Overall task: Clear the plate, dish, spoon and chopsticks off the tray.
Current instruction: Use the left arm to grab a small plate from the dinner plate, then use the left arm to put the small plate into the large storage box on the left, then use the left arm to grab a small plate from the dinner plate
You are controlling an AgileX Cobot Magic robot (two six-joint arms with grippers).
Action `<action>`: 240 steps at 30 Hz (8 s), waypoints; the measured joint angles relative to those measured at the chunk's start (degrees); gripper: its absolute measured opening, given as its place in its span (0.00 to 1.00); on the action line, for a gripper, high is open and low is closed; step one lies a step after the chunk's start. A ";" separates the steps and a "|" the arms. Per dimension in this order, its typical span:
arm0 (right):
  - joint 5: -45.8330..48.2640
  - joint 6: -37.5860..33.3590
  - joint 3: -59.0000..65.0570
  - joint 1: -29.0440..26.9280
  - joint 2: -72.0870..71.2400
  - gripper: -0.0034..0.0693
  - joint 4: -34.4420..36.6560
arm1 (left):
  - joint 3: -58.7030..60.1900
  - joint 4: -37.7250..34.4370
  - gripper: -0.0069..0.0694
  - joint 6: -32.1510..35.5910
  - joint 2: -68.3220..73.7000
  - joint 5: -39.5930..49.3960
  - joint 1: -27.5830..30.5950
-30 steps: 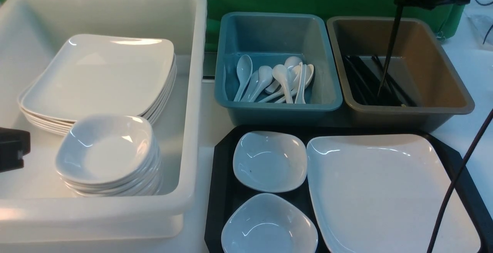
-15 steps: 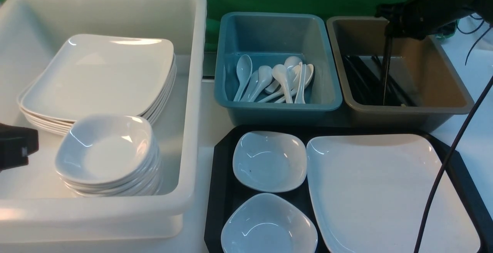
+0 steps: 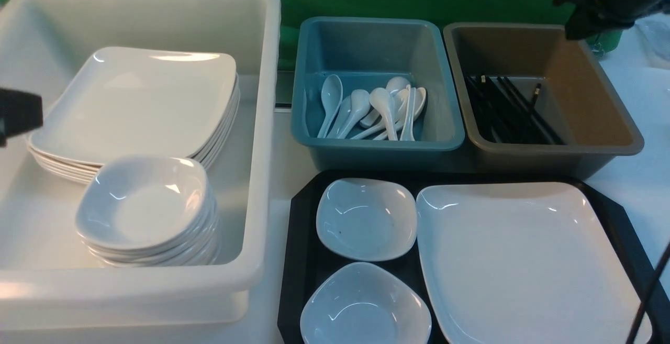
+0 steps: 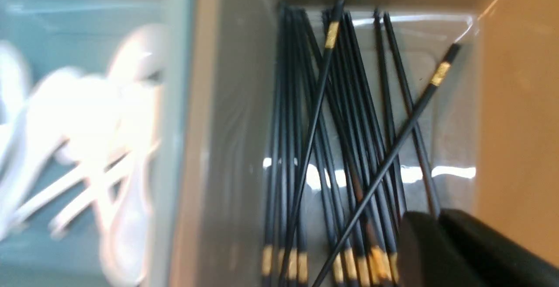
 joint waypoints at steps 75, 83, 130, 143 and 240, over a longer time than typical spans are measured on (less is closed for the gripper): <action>-6.70 -14.49 67.52 0.05 -64.24 0.07 9.83 | -28.06 21.13 0.81 -13.40 72.75 13.18 -45.67; -6.72 -14.49 67.52 0.05 -64.24 0.07 9.88 | -28.06 20.76 0.76 -13.32 72.82 13.31 -45.67; -7.59 -15.74 67.52 0.05 -64.24 0.07 10.61 | -28.43 23.04 0.12 -11.19 55.25 12.68 -45.48; -7.59 -15.74 67.52 0.05 -64.24 0.07 10.79 | -35.11 13.40 0.12 -11.65 43.29 13.56 -27.02; -9.02 -15.98 67.52 0.05 -64.24 0.12 16.89 | -25.57 37.56 0.66 -2.09 71.49 -11.23 -51.11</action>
